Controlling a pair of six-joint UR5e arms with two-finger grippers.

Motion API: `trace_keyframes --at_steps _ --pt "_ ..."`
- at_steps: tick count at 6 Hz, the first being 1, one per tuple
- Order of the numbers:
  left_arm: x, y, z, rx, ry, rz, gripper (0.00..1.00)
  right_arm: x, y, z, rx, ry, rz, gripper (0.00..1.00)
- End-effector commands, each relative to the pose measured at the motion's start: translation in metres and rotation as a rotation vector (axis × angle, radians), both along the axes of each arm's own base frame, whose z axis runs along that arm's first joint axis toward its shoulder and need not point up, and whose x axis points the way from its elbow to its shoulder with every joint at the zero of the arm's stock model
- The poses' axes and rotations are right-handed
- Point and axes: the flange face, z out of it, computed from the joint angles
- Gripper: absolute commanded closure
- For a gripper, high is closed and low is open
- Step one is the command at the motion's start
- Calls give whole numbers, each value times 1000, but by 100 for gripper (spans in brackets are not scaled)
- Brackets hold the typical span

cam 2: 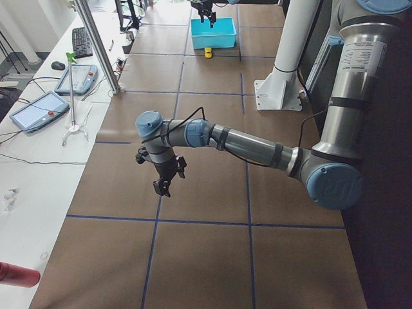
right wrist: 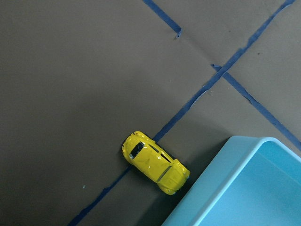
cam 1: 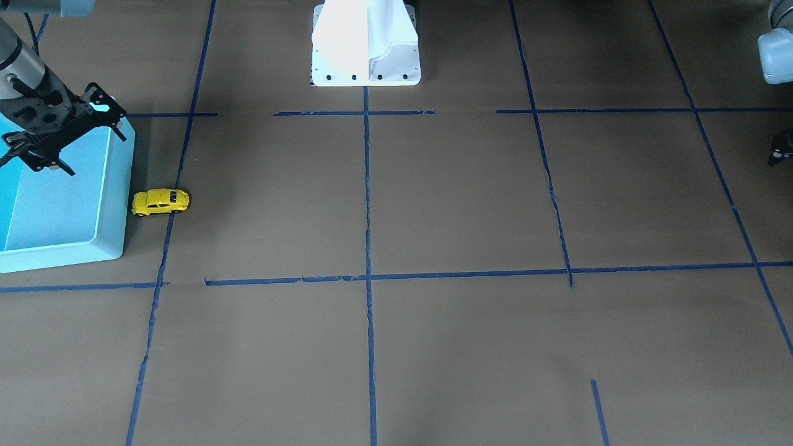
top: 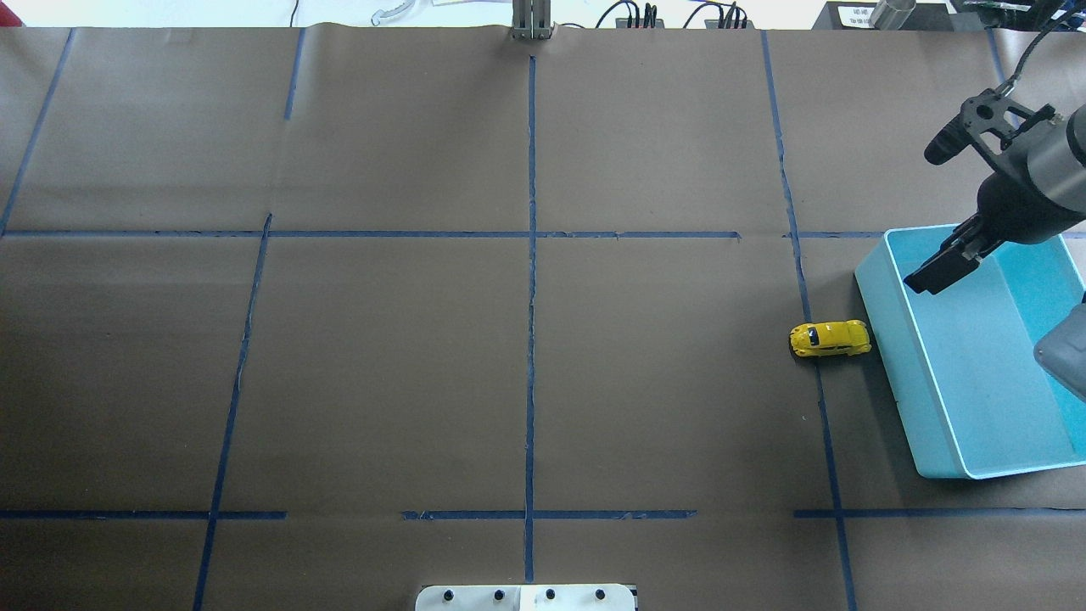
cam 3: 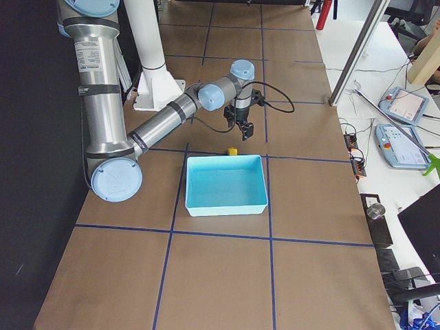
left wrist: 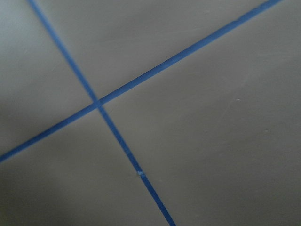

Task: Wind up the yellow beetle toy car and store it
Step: 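Lower the right gripper over the car beside the bin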

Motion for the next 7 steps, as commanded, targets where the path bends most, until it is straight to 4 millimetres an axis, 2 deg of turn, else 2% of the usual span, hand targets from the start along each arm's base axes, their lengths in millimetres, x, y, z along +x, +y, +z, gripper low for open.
trace_keyframes --at_steps 1,2,3,4,5,6,7 --pt "-17 -1 16 -117 11 -147 0 -42 16 11 238 106 -202 0" --pt "-21 5 23 -147 15 -214 0 -68 20 23 373 147 -385 0" --pt "-41 22 39 -167 52 -310 0 -82 9 43 458 123 -435 0" --pt "-53 48 62 -166 61 -400 0 -98 -3 75 517 74 -429 0" --pt "-69 72 80 -158 71 -459 0 -105 0 84 536 60 -437 0" --pt "-70 82 87 -143 74 -458 0 -106 0 85 537 61 -441 0" --pt "-70 78 85 -139 75 -457 0 -108 1 86 550 61 -462 0"
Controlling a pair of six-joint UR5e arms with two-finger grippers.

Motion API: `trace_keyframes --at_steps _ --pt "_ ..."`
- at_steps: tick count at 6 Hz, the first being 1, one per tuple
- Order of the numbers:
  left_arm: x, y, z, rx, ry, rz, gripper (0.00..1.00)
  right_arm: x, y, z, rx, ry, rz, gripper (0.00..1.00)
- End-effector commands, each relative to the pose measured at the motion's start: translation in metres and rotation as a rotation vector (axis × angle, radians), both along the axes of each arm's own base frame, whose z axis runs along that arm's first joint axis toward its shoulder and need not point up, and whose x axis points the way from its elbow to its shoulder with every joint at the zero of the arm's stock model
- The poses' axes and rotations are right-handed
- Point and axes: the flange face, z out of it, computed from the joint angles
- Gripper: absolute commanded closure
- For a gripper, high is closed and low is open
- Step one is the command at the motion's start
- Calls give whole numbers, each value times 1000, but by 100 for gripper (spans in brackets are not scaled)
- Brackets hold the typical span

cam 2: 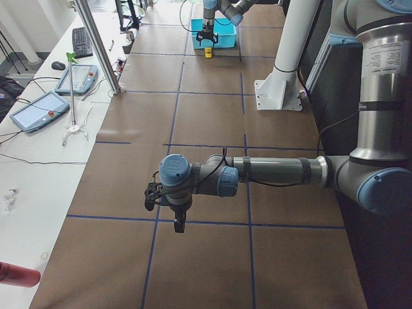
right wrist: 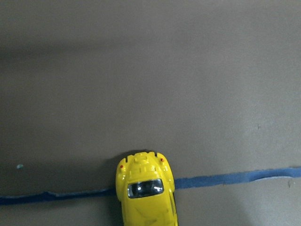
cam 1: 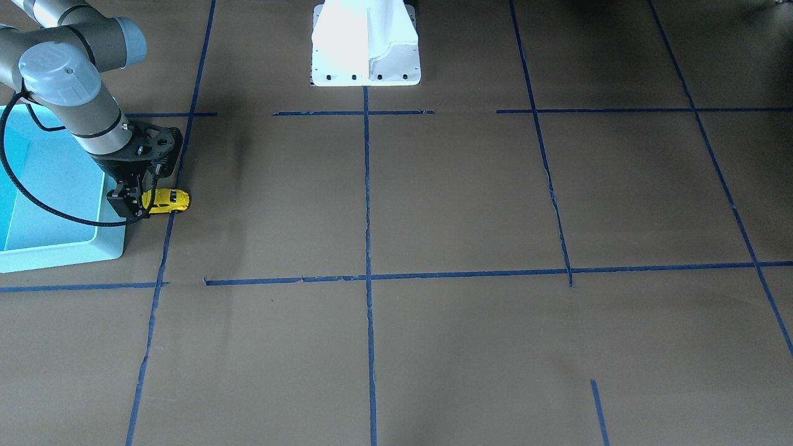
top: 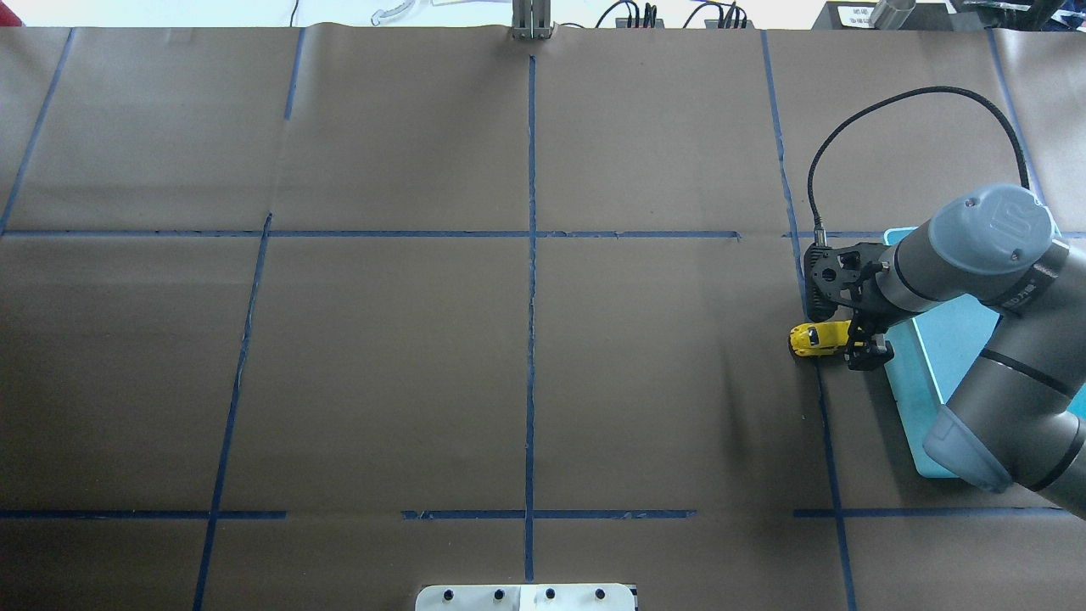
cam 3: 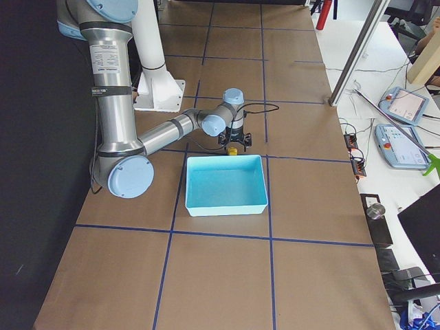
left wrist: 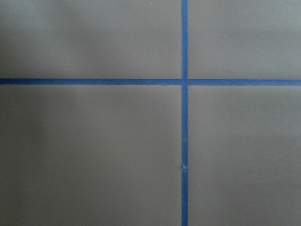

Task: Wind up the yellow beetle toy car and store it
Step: 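Lower the right gripper over the car beside the bin, then close the right gripper on the yellow car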

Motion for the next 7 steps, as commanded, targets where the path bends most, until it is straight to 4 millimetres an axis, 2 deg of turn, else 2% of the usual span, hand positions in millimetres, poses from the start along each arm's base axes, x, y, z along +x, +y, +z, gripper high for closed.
trace_keyframes --at_steps 1,3,5,6,7 --pt "-1 2 3 6 1 -4 0 -2 5 8 6 9 -22 0" --pt "0 0 1 7 1 -4 0 -15 15 18 -2 29 -47 0" --pt "0 0 -2 15 1 -4 0 -21 15 23 -9 36 -54 1" --pt "0 0 0 11 1 -4 0 -25 13 25 -9 40 -54 13" --pt "0 0 1 8 1 -5 0 -24 12 25 -4 45 -46 31"
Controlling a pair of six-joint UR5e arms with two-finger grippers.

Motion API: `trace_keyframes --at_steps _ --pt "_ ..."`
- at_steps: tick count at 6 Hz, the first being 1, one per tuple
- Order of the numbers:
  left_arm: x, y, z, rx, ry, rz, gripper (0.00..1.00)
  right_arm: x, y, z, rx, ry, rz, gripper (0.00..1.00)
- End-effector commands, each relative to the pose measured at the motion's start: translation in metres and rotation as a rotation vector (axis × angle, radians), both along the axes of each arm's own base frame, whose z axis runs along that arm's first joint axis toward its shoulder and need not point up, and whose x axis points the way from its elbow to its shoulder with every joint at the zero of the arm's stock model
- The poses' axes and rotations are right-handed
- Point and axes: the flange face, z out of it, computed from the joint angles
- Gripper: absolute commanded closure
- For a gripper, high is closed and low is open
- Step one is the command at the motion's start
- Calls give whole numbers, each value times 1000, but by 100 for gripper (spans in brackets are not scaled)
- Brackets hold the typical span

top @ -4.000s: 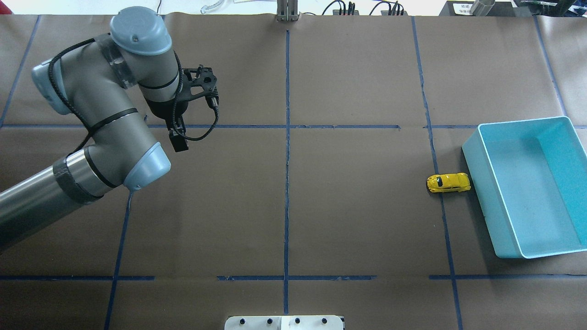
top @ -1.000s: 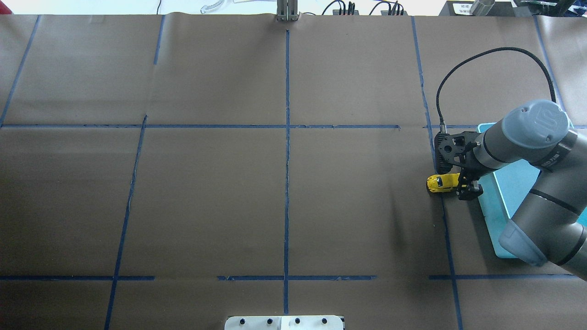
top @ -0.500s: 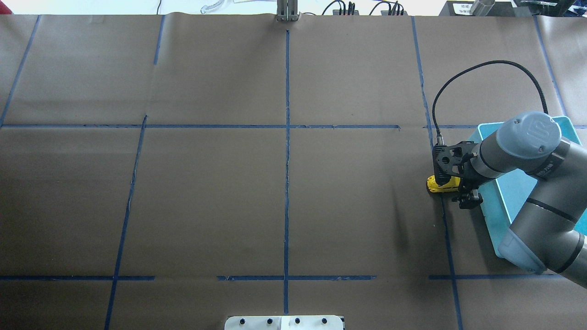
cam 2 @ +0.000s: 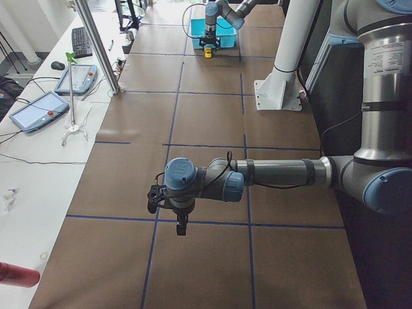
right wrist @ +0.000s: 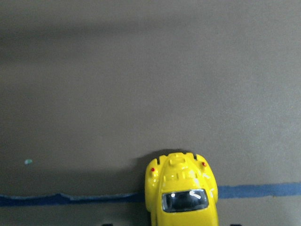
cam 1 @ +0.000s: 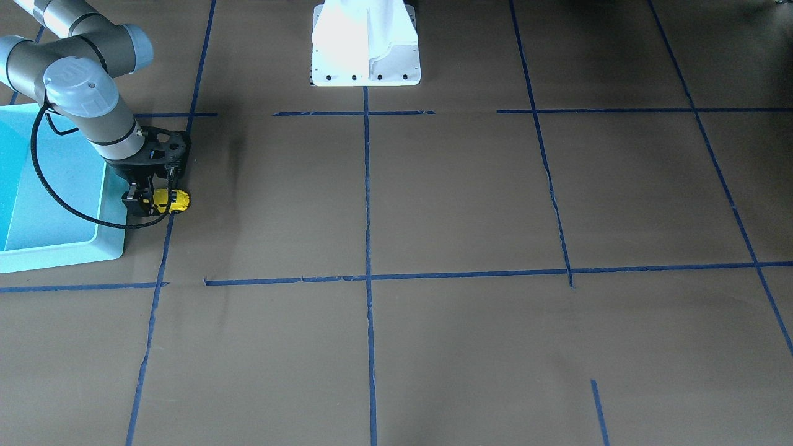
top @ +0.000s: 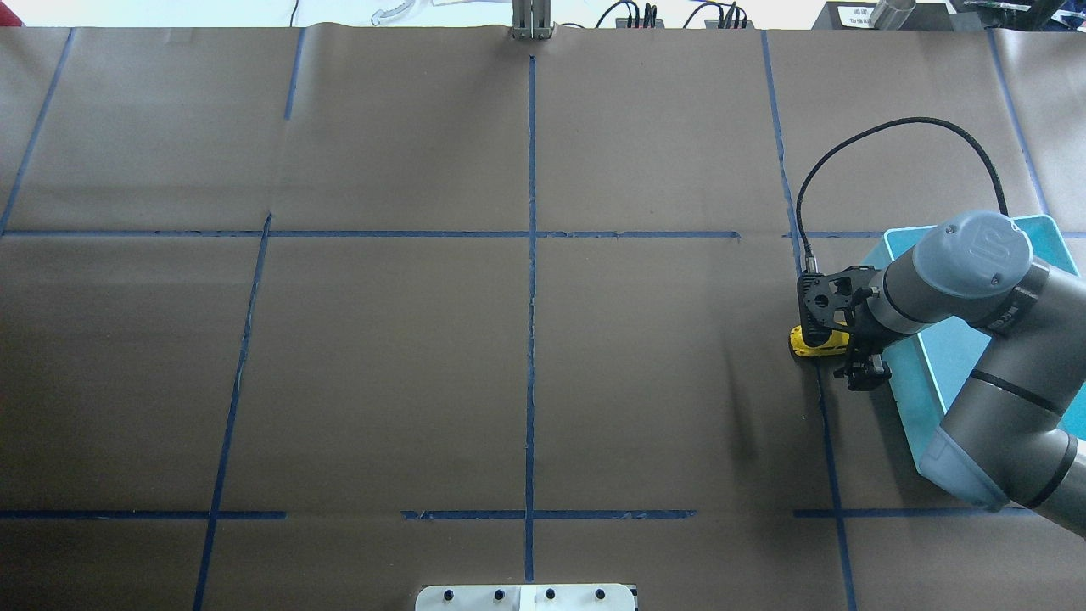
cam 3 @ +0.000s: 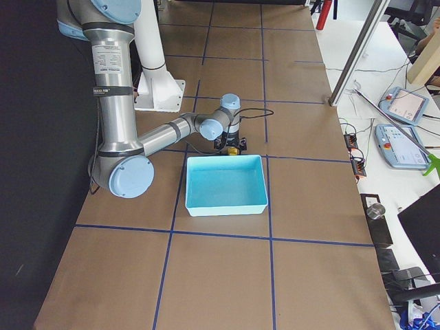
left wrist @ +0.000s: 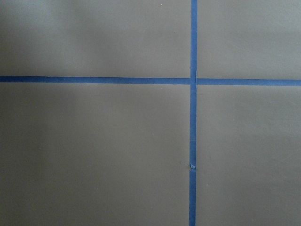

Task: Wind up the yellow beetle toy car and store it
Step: 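Close the right gripper on the yellow car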

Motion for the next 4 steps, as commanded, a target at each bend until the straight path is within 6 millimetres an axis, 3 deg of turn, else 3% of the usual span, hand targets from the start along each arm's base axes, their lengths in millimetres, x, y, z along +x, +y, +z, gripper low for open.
trace_keyframes --at_steps 1,2,3,4 --pt "0 0 2 -4 0 -1 0 0 -2 0 6 5 8 62" --pt "0 -1 0 -1 0 -1 0 4 -2 -5 11 -4 13 92" --pt "0 -1 0 1 0 -1 0 6 -3 -9 10 -10 20 100" --pt "0 -1 1 -2 0 -1 0 21 0 -39 25 -45 35 100"
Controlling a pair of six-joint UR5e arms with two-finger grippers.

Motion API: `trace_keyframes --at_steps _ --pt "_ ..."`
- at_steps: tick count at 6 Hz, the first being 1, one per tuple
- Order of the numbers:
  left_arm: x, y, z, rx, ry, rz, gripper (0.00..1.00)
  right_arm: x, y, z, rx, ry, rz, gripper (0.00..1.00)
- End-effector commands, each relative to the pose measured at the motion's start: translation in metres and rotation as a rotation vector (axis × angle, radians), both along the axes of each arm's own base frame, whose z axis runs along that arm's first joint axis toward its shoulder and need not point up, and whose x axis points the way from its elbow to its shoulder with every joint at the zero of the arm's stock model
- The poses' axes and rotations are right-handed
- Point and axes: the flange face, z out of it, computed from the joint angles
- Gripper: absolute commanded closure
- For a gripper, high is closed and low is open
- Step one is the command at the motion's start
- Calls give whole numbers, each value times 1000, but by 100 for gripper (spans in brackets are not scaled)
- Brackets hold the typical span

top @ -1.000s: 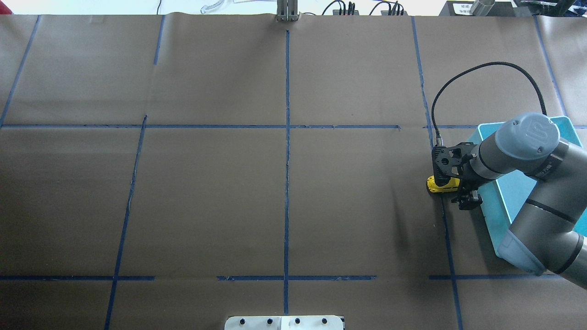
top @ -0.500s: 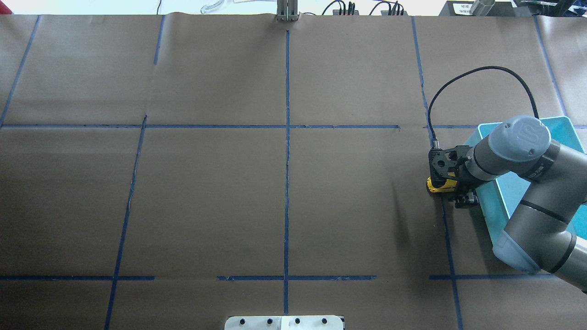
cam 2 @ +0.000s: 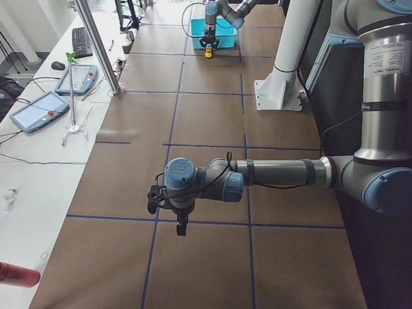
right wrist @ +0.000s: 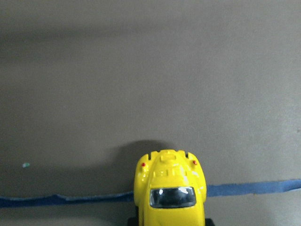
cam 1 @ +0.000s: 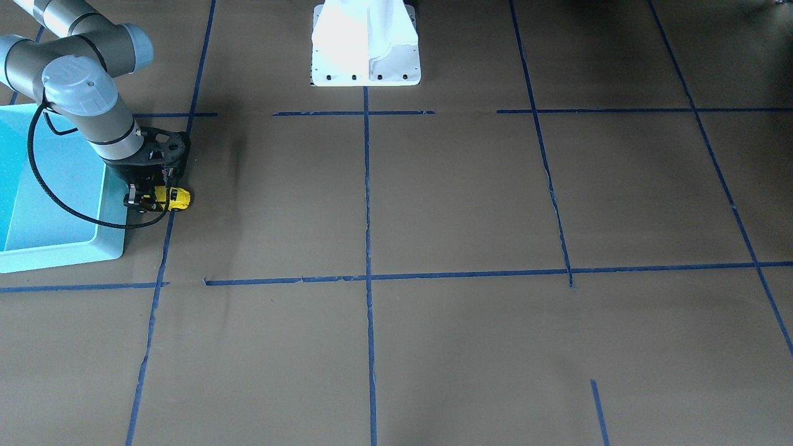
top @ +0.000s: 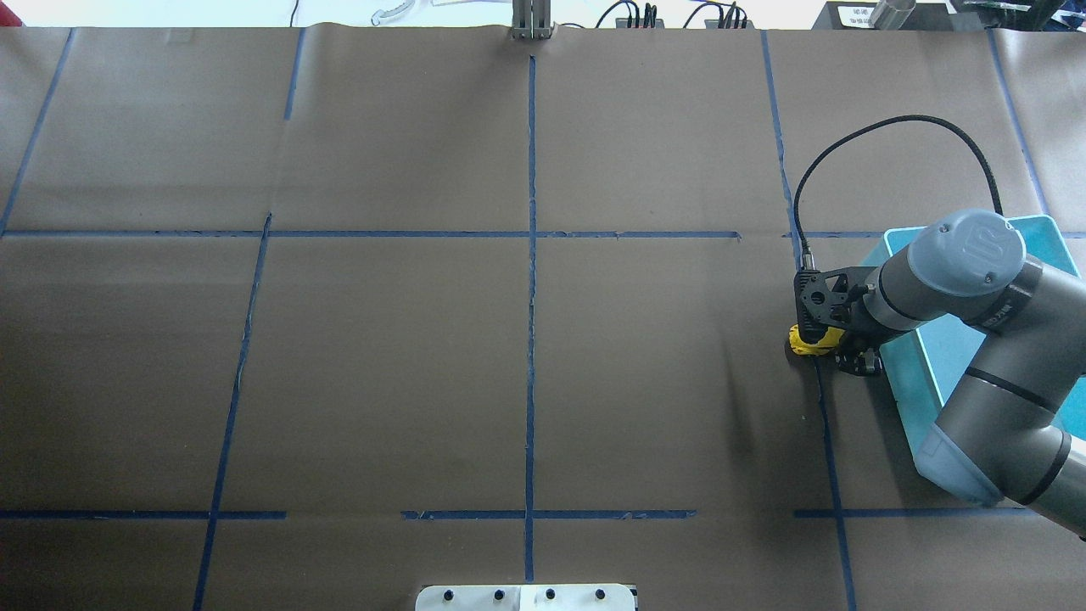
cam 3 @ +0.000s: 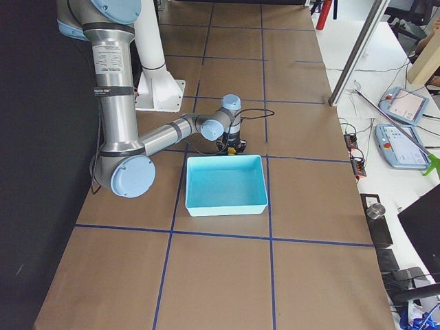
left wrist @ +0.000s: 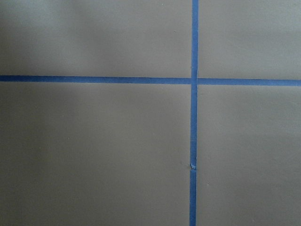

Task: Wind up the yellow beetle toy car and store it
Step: 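Lift the car and carry it over the blue bin with the right gripper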

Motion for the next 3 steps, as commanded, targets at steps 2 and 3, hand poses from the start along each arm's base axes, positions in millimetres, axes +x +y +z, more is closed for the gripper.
trace_keyframes --at_steps 2,3 --pt "0 0 1 -3 -2 0 0 84 27 -109 -19 13 58 100" --pt "0 0 1 -3 -2 0 0 117 28 -95 20 49 27 100"
